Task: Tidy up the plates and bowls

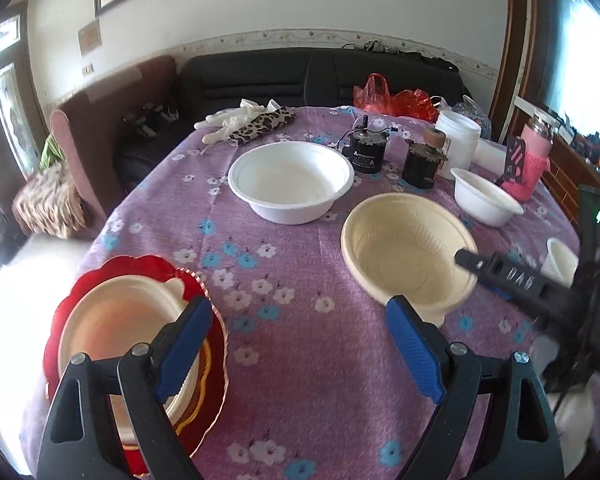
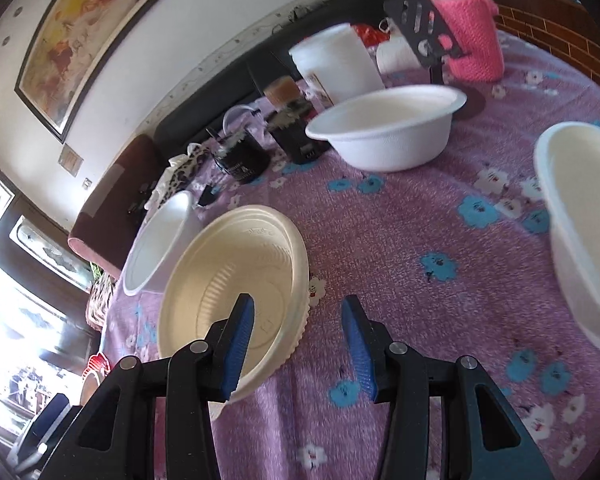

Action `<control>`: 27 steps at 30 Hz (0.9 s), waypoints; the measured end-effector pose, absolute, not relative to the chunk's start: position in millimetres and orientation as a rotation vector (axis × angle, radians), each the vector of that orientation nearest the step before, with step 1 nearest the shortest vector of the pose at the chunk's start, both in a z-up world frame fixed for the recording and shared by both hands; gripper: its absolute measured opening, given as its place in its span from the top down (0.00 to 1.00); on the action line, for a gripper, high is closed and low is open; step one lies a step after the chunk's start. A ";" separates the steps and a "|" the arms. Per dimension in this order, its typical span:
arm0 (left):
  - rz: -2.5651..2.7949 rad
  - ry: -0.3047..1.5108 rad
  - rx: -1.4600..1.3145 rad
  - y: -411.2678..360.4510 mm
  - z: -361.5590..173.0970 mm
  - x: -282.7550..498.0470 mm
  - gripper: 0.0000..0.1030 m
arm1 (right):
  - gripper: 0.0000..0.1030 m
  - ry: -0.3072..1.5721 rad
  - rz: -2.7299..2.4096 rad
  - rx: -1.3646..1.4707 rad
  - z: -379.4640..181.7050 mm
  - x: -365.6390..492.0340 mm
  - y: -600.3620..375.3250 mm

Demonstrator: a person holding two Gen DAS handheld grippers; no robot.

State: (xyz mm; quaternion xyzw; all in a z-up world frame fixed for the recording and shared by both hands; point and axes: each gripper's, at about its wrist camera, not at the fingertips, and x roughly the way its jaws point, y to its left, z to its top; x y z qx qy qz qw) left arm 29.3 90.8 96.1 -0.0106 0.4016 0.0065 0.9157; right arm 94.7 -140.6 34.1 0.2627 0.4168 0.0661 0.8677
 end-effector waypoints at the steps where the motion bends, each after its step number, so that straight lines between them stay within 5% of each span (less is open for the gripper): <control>1: 0.008 0.833 -0.033 90.9 95.2 33.3 0.14 | 0.52 0.878 0.134 0.543 32.0 97.7 -138.3; 5: -0.009 0.869 -0.067 92.0 89.0 46.5 0.14 | 0.54 0.889 0.143 0.517 23.1 106.4 -130.6; 8: -0.008 0.892 -0.086 93.6 82.5 54.0 0.14 | 0.83 0.899 0.165 0.519 18.6 107.5 -131.4; 11: -0.016 0.912 -0.116 95.2 77.0 62.0 0.14 | 0.88 0.905 0.183 0.532 18.8 106.0 -133.0; 27: -0.055 1.027 -0.070 61.9 37.5 96.6 0.14 | 0.89 1.059 0.221 0.493 21.6 89.0 -142.9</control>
